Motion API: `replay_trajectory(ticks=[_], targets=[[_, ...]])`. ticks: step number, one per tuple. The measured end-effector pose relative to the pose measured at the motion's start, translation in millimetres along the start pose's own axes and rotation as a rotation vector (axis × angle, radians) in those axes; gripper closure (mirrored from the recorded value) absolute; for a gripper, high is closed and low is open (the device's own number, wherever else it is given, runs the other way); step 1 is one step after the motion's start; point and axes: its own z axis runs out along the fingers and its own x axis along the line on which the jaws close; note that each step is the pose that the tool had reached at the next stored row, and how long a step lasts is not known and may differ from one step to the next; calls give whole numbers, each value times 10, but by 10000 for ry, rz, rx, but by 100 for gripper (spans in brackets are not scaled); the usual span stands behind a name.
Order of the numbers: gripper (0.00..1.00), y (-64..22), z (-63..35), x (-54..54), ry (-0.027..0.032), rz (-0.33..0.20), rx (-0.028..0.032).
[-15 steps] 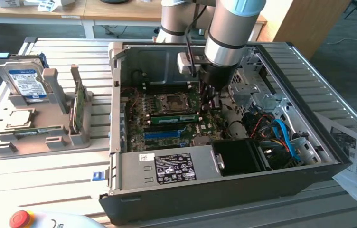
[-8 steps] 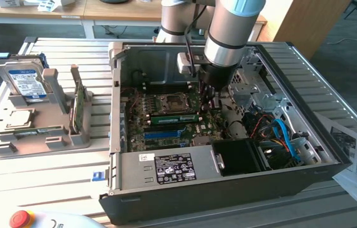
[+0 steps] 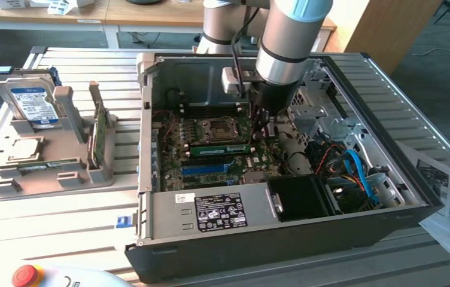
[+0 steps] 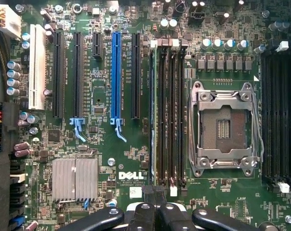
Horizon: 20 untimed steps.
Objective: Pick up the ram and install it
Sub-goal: 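Press down the ram until it locks into place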
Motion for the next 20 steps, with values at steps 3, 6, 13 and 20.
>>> replay_trajectory(ticks=[3,6,13,20], targets=[[89,17,8,-2,0,0,-1],[89,33,13,-3,1,1,0],[89,34,25,-4,-5,0,1],[89,34,46,-14,0,0,0]])
